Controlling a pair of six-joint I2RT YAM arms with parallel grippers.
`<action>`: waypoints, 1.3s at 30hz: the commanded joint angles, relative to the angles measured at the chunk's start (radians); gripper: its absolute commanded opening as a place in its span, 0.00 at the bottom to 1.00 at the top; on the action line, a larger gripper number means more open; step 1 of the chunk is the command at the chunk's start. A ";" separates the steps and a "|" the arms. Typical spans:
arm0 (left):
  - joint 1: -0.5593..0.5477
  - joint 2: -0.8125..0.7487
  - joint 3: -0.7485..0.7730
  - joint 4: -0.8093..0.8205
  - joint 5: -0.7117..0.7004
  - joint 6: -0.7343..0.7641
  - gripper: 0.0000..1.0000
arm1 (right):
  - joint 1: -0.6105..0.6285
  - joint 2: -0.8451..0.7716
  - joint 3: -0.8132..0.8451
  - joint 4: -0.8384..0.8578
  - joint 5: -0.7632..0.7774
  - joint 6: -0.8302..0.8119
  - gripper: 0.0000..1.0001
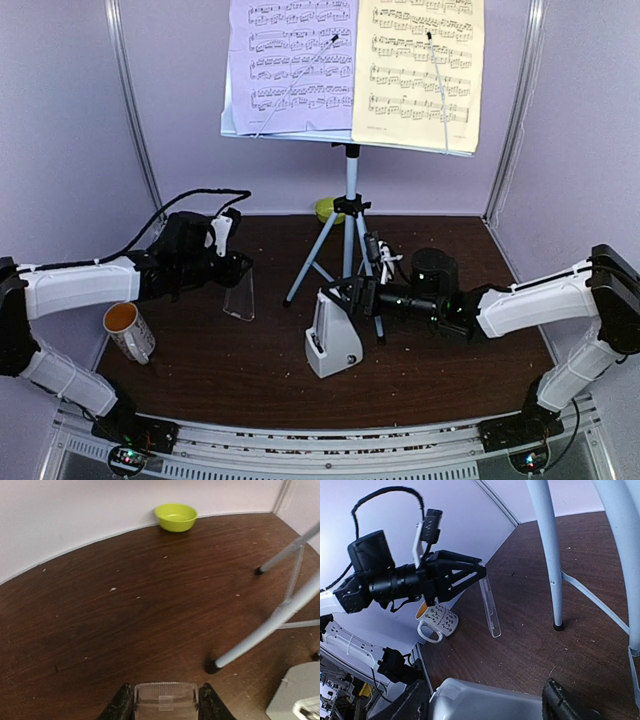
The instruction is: Set up the instrument practice props
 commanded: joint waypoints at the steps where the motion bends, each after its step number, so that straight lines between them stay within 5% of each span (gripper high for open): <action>1: 0.079 0.124 0.104 -0.174 -0.028 -0.040 0.14 | 0.005 -0.006 0.030 -0.150 -0.018 -0.054 0.79; 13: 0.191 0.409 0.340 -0.228 -0.063 -0.022 0.25 | 0.009 -0.124 0.072 -0.213 -0.006 -0.087 0.85; 22: 0.197 0.344 0.310 -0.214 -0.045 0.000 0.62 | 0.009 -0.228 0.044 -0.279 -0.001 -0.110 0.88; 26: 0.197 0.239 0.233 -0.190 -0.047 0.018 0.70 | 0.008 -0.275 -0.030 -0.294 0.015 -0.105 0.88; 35: 0.069 -0.056 -0.152 0.200 0.253 0.115 0.56 | 0.060 -0.314 -0.193 -0.350 0.095 -0.073 0.81; 39: -0.025 -0.036 -0.190 0.284 0.296 0.113 0.45 | 0.100 -0.303 -0.234 -0.385 0.166 -0.079 0.66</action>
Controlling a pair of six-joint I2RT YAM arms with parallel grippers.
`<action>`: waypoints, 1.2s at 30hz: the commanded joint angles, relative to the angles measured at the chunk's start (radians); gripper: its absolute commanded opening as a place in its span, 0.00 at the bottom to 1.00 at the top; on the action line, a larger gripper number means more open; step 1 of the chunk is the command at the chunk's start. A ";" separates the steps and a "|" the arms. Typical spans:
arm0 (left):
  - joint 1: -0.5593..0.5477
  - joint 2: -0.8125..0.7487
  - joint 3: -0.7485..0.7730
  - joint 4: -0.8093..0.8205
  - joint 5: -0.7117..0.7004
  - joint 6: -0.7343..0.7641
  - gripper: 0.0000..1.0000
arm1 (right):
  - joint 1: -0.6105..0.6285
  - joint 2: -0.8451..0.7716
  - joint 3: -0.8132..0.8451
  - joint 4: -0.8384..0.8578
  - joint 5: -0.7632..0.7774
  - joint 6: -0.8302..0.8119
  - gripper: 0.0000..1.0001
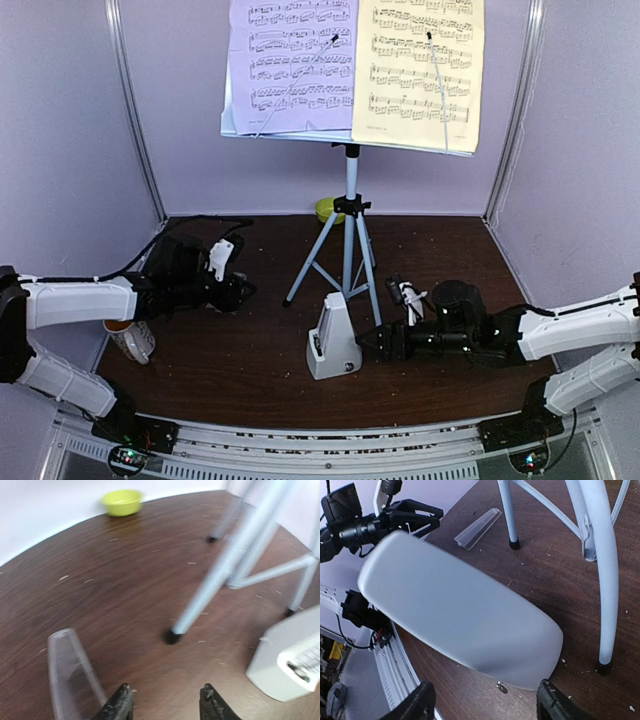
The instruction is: Set up the instrument practice props
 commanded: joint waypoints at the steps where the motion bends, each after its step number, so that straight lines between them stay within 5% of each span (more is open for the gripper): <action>1: -0.079 0.034 -0.030 0.223 0.112 0.022 0.43 | 0.039 0.000 -0.029 -0.040 0.109 -0.006 0.61; 8: -0.169 0.195 0.011 0.360 0.130 0.001 0.31 | 0.058 0.091 0.001 0.008 0.144 0.007 0.48; 19: -0.247 0.414 0.154 0.357 0.105 0.013 0.27 | 0.076 0.162 0.041 -0.016 0.184 0.001 0.32; 36: -0.334 0.410 0.069 0.370 0.132 0.028 0.26 | 0.077 0.212 0.091 -0.094 0.266 -0.033 0.22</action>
